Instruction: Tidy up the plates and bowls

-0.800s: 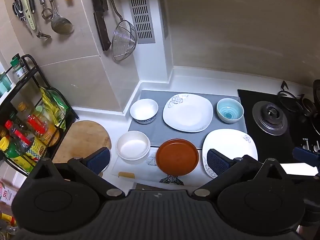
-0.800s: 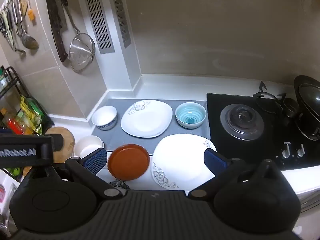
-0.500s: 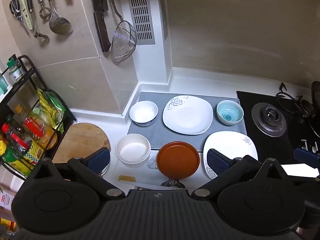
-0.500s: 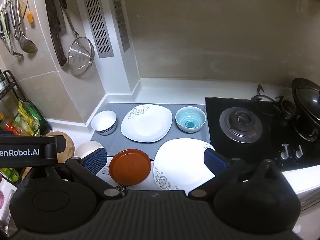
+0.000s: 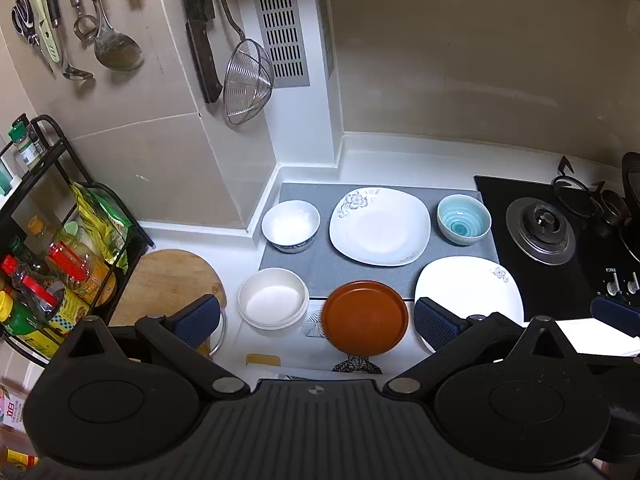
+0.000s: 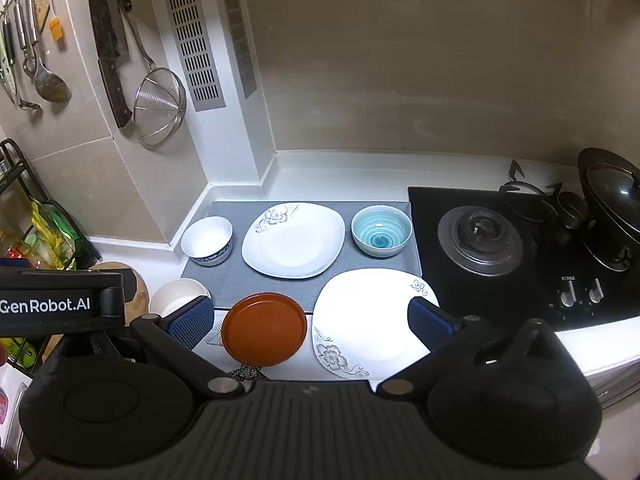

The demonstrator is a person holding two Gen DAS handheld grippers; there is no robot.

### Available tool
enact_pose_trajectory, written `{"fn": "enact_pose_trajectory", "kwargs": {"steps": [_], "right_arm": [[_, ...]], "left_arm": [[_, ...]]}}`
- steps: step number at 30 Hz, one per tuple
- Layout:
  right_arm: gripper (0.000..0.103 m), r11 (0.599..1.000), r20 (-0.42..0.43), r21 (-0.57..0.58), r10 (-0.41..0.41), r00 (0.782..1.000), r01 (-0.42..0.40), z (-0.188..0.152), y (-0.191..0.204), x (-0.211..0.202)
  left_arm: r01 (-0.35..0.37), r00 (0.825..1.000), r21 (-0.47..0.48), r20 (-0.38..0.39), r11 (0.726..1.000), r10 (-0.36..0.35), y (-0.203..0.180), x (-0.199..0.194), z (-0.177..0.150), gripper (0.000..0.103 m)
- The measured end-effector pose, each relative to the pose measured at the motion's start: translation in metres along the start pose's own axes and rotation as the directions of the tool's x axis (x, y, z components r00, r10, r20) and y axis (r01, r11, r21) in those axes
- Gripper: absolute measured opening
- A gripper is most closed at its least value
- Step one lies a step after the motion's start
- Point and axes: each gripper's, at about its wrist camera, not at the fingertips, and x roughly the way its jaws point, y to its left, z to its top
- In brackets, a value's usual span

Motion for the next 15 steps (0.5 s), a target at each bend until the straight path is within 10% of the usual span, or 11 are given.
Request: {"fn": "enact_pose_trajectory", "kwargs": {"steps": [15], "right_arm": [[0.103,1.000,-0.006,-0.001,-0.001,1.000,0.001,0.0006,0.0103,0.0030]], "left_arm": [[-0.012,1.000,0.022,0.007,1.000,0.012,0.0040,0.0027,-0.0020,0.103]]}}
